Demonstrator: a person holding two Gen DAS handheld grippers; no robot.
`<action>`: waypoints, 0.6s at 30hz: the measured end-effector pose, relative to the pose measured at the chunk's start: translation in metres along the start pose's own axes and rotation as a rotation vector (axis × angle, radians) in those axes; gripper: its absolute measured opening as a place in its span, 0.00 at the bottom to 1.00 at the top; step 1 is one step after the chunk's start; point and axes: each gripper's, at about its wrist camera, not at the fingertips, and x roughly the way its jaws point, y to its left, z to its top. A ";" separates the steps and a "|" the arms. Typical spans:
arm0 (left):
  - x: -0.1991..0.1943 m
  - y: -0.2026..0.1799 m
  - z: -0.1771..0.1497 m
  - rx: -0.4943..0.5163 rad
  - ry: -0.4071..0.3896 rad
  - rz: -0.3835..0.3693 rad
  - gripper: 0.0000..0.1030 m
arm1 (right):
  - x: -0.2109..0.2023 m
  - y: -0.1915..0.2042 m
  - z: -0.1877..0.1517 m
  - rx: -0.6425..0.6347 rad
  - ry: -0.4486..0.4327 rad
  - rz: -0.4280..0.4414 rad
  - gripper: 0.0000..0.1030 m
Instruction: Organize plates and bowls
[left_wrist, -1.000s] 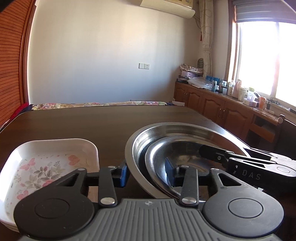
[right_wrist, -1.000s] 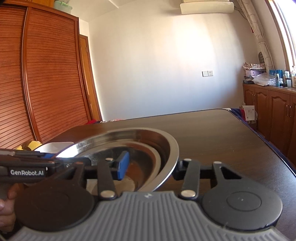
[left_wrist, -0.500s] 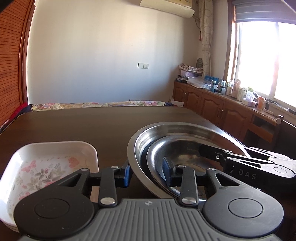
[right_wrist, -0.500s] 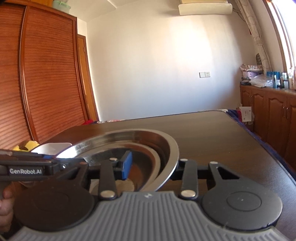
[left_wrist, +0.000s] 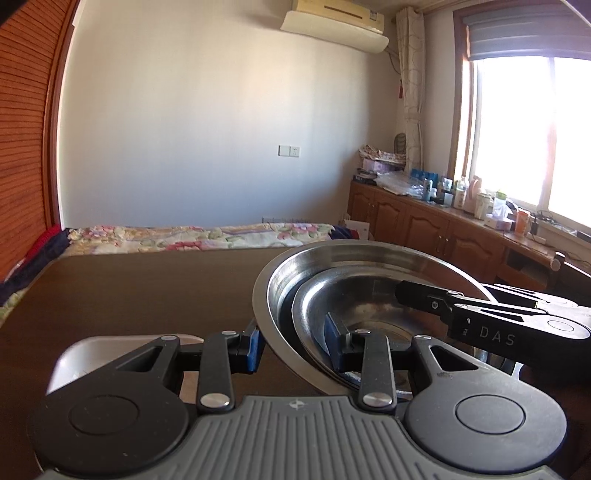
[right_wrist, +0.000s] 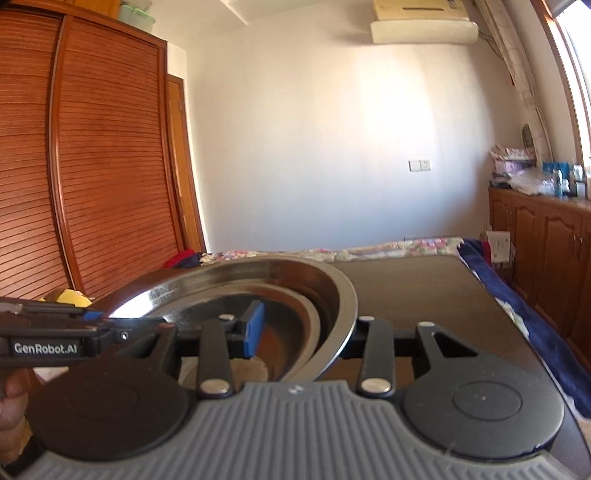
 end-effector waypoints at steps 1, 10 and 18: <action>-0.002 0.002 0.003 0.000 -0.001 0.003 0.35 | 0.001 0.001 0.003 -0.001 -0.002 0.008 0.40; -0.024 0.029 0.021 0.019 -0.010 0.057 0.35 | 0.011 0.021 0.017 -0.013 -0.012 0.074 0.40; -0.045 0.060 0.021 -0.005 -0.001 0.098 0.35 | 0.020 0.050 0.027 -0.036 -0.017 0.144 0.40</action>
